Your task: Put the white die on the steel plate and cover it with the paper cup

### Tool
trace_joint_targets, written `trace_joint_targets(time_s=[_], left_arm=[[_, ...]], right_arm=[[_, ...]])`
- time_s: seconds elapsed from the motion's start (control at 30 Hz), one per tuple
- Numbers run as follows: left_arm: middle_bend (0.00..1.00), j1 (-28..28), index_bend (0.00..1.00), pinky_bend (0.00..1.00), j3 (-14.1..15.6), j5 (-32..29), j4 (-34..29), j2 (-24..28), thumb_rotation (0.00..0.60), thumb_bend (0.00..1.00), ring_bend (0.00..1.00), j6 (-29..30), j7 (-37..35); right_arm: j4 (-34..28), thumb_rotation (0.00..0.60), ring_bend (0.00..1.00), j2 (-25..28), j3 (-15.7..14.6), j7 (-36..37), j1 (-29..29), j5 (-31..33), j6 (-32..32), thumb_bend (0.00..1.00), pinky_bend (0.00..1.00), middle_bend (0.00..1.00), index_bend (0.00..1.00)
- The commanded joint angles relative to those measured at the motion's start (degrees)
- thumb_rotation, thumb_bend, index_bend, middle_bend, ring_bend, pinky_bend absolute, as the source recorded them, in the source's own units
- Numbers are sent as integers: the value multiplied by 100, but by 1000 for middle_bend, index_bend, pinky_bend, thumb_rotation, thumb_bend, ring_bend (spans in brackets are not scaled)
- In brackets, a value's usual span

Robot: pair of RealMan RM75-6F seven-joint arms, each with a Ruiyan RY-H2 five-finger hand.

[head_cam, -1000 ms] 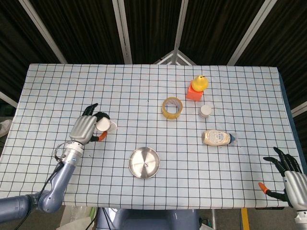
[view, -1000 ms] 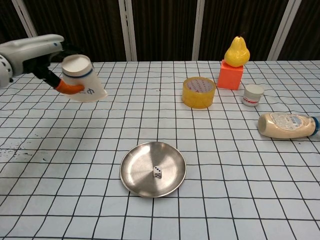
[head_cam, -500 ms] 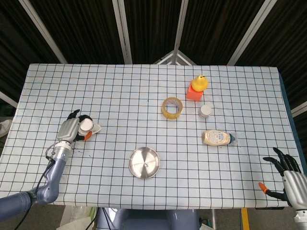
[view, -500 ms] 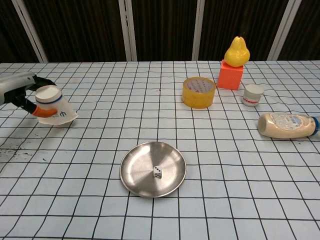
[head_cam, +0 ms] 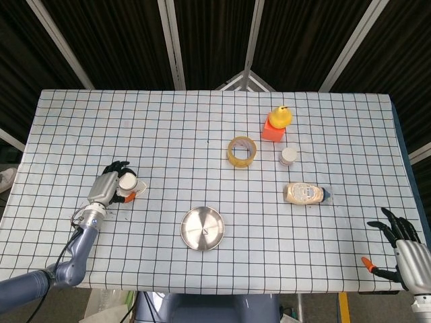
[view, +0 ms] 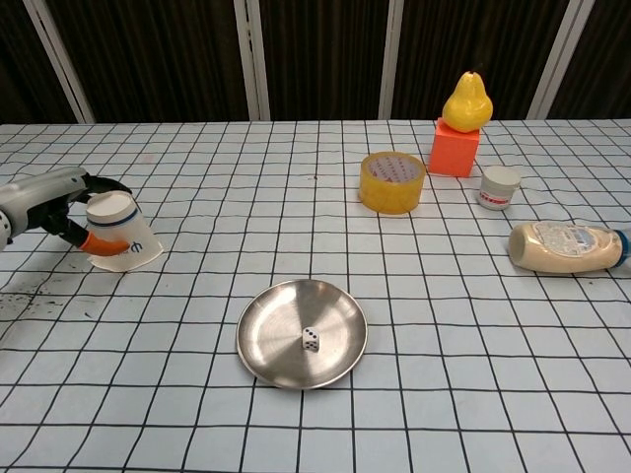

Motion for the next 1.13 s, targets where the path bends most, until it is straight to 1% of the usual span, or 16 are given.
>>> trace_joint_targets(time_s=[0.03, 0.27, 0.4, 0.43, 0.47, 0.5, 0.53, 0.57, 0.6, 0.63, 0.67, 0.7, 0.8, 0.9, 0.97, 1.13], left_arm=[[0, 59, 142, 0, -53, 134, -174, 148, 600, 272, 0, 76, -159], [0, 210, 153, 0, -104, 529, -866, 702, 600, 243, 0, 367, -278], [0, 529, 201, 0, 10, 963, -1928, 1539, 600, 255, 0, 771, -241], [0, 699, 215, 0, 90, 1151, -2318, 1868, 600, 263, 0, 1038, -112], [0, 806, 222, 0, 149, 1241, -2509, 2036, 600, 267, 0, 1210, 7], [0, 1061, 230, 0, 320, 1445, -2850, 2386, 600, 269, 0, 1631, 402], [0, 1203, 230, 0, 413, 1567, -3009, 2543, 600, 269, 0, 1880, 621], [3, 1521, 229, 0, 592, 1807, -3280, 2795, 600, 270, 0, 2435, 1040], [15, 1684, 229, 0, 678, 1926, -3400, 2883, 600, 271, 0, 2714, 1214], [33, 1982, 230, 0, 841, 2167, -3594, 2992, 600, 274, 0, 3195, 1440], [45, 2120, 231, 0, 915, 2282, -3668, 3025, 600, 277, 0, 3405, 1491], [56, 2418, 237, 0, 1058, 2466, -3787, 3076, 600, 283, 0, 3823, 1483], [42, 2904, 253, 0, 1252, 2683, -3848, 3125, 600, 296, 0, 4465, 1301], [33, 3289, 250, 0, 1338, 2725, -3586, 3116, 600, 302, 0, 4947, 1068], [26, 3411, 236, 0, 1362, 2609, -3414, 3148, 600, 306, 0, 5006, 995], [18, 3473, 219, 0, 1344, 2391, -3212, 3321, 600, 307, 0, 4823, 707]], right_arm=[[-10, 600, 86, -3, -6, -16, 6, -8, -12, 235, 0, 51, 269], [-27, 600, 86, -10, -7, -31, 19, -17, -30, 233, 0, 51, 270], [-52, 600, 86, 9, 10, -6, 5, -35, 31, 235, 0, 51, 270], [-57, 600, 86, 22, 13, 9, -6, -43, 62, 235, 0, 51, 270], [-60, 600, 86, 29, 15, 15, -12, -50, 79, 235, 0, 51, 270], [-70, 600, 86, 45, 20, 25, -27, -63, 121, 235, 0, 51, 270], [-73, 600, 85, 53, 23, 27, -36, -69, 143, 235, 0, 51, 269], [-72, 600, 85, 69, 33, 11, -54, -81, 198, 235, 0, 51, 269], [-69, 600, 85, 75, 39, -4, -64, -86, 228, 235, 0, 51, 269], [-68, 600, 85, 78, 52, -22, -79, -96, 280, 235, 0, 51, 270], [-76, 600, 86, 81, 57, -23, -87, -105, 307, 235, 0, 51, 270], [-93, 600, 86, 93, 54, -27, -103, -134, 347, 235, 0, 51, 269], [-126, 600, 86, 126, 60, -73, -139, -174, 441, 235, 0, 51, 269], [-152, 600, 86, 155, 67, -187, -178, -212, 544, 235, 0, 51, 269], [-164, 600, 86, 172, 67, -287, -200, -227, 591, 235, 0, 51, 269], [-202, 600, 86, 190, 107, -514, -236, -258, 727, 234, 0, 51, 257]])
